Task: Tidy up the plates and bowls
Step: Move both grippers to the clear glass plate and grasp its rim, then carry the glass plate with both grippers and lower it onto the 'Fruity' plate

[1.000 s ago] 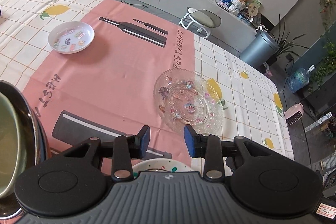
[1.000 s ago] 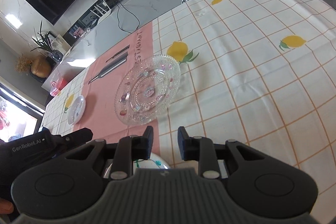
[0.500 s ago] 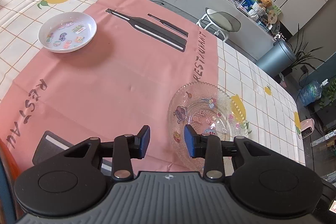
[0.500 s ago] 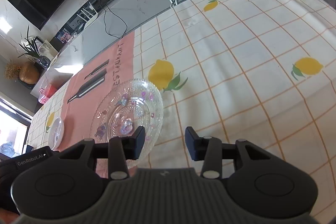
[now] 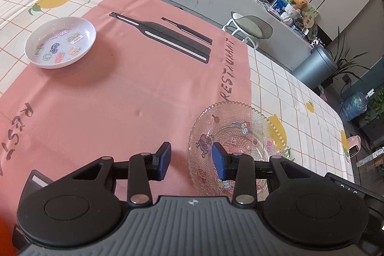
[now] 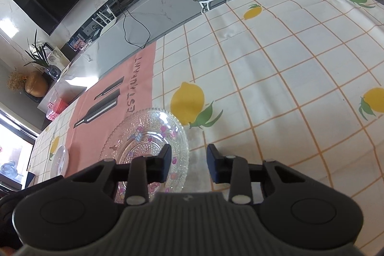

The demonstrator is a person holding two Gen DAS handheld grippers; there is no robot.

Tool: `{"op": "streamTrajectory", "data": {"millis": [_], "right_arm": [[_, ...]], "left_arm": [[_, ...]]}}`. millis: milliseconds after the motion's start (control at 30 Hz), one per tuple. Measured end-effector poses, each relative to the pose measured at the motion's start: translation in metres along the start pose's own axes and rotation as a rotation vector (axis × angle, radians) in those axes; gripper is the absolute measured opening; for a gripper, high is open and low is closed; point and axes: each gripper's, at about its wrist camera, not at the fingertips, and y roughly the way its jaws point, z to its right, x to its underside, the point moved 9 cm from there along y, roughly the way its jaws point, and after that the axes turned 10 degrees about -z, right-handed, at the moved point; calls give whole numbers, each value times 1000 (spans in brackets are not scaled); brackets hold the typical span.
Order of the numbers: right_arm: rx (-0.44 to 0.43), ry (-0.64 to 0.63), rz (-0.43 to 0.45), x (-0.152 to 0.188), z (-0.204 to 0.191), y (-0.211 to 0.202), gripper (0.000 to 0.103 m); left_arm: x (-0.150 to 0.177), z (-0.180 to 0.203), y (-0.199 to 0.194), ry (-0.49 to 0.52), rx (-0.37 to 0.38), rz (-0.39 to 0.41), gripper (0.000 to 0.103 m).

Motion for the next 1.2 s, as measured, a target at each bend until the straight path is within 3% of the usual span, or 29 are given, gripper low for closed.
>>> {"op": "streamTrajectory", "data": {"millis": [200,267,800,1200], "right_arm": [[-23,3,1,2,-3,8,12],[-27,13,9,3,-2,8,8],[-37,82,-19,14,-4,-2,7],[-52,101,-11,49,-8,-43,7]], "left_arm": [[1,3,3,33,0,3,14],[0,3,2,19,5,-1,14],[6,2,-19,38,-7,27,11],[38,0,-64,55,25,32,11]]}}
